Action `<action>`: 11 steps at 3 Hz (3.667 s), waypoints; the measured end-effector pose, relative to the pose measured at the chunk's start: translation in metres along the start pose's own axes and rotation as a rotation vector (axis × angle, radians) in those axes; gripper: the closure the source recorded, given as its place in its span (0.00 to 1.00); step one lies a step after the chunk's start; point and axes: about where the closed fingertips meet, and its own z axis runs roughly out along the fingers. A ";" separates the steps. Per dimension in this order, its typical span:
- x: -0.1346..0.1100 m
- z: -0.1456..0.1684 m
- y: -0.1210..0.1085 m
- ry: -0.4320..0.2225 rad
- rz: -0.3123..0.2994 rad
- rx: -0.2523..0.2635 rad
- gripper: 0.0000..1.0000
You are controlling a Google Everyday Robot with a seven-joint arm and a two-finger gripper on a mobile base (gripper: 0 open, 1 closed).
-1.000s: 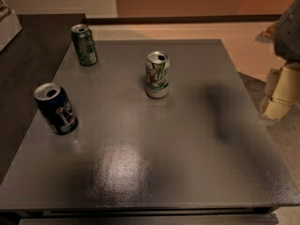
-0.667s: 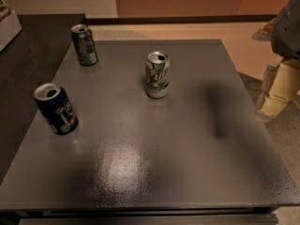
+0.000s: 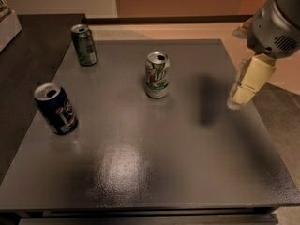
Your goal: Move 7up can near pepsi can
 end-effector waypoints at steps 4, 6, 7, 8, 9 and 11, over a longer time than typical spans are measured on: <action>-0.079 0.075 -0.065 -0.211 0.065 0.036 0.00; -0.104 0.106 -0.060 -0.212 0.041 -0.051 0.00; -0.111 0.117 -0.056 -0.208 0.030 -0.083 0.00; -0.119 0.126 -0.052 -0.203 0.014 -0.114 0.00; -0.126 0.129 -0.048 -0.213 0.004 -0.146 0.16; -0.135 0.128 -0.042 -0.222 -0.028 -0.189 0.63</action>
Offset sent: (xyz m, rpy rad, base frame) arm 0.0961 0.0595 -0.0204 0.2600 -0.0913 -0.0349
